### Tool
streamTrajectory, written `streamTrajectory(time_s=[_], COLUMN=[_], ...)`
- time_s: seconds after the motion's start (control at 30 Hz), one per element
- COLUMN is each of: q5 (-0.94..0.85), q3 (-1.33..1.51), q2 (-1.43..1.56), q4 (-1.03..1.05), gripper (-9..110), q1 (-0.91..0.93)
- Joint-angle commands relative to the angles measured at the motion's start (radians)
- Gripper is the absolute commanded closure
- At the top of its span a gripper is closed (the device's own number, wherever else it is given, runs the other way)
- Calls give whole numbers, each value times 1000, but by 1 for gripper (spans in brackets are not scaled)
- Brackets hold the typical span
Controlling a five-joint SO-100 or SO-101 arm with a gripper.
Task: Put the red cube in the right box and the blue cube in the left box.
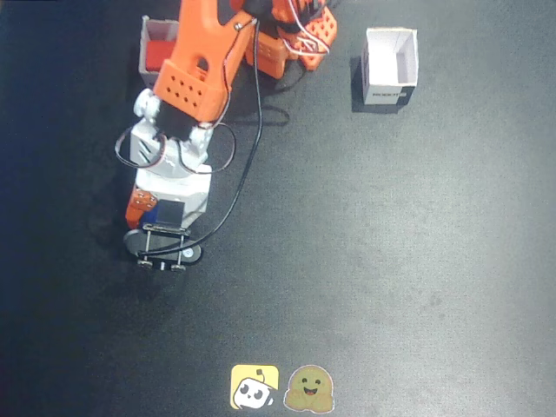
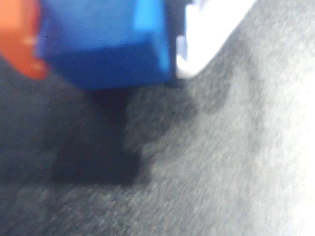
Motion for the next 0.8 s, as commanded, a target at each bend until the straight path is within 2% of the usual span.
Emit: streamTrajectory(time_s=[0.0, 0.37, 0.77], q5=[11, 29, 77], q3=[-6, 8, -38], q2=[8, 48, 347], q4=[-12, 18, 364], gripper=[91, 94, 94], q1=[2, 5, -3])
